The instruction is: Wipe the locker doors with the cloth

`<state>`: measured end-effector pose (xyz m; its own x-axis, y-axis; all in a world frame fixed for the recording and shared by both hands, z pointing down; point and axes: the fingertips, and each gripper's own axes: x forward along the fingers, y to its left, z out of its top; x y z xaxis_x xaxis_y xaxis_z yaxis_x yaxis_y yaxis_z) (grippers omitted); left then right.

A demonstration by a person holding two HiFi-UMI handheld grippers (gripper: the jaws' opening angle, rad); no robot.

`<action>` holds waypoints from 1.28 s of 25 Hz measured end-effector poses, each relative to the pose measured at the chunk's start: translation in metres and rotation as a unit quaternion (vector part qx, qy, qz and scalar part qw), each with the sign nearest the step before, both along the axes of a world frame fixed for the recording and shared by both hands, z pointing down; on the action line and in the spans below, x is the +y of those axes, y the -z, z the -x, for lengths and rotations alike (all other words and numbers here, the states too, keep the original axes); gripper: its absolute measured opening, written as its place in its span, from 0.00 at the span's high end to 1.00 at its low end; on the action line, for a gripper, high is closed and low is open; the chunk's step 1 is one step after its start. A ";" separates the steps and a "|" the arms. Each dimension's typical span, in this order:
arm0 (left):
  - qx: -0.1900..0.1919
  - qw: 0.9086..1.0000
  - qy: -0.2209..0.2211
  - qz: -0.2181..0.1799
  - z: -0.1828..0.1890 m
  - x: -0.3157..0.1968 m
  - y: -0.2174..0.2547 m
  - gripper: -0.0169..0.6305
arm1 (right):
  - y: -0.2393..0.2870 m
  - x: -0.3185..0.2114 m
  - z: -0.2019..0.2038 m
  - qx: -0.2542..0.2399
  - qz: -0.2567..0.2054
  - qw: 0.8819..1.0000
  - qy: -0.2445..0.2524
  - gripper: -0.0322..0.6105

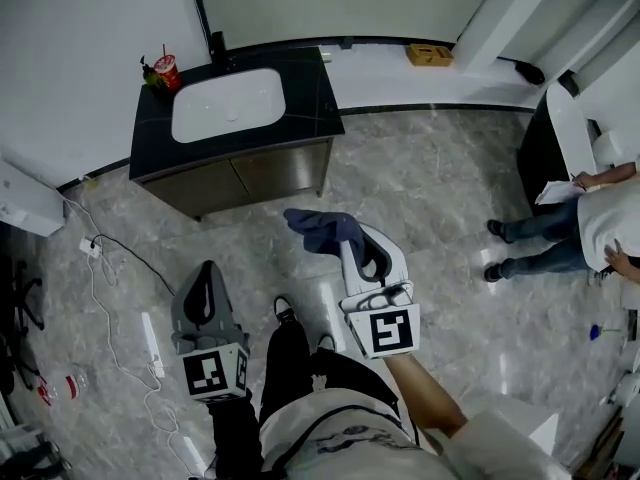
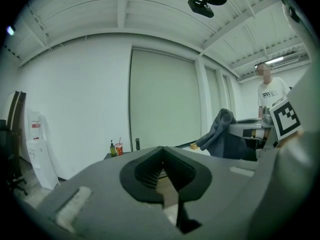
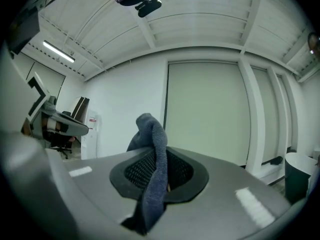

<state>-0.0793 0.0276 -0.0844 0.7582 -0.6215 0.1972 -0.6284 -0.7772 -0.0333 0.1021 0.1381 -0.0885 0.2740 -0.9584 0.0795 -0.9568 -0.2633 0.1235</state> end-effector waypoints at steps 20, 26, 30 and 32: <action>0.048 0.994 -0.046 -0.081 0.027 0.094 0.084 0.97 | 0.088 0.094 0.066 0.016 -0.080 0.996 -0.024 0.87; 0.053 0.994 -0.038 -0.086 0.033 0.091 0.095 0.97 | 0.097 0.094 0.068 0.015 -0.083 0.996 -0.018 0.88; 0.053 0.995 -0.034 -0.081 0.038 0.089 0.092 0.97 | 0.096 0.095 0.068 0.010 -0.075 0.997 -0.022 0.88; 0.055 0.995 -0.034 -0.078 0.040 0.089 0.090 0.97 | 0.095 0.096 0.066 0.007 -0.073 0.997 -0.026 0.88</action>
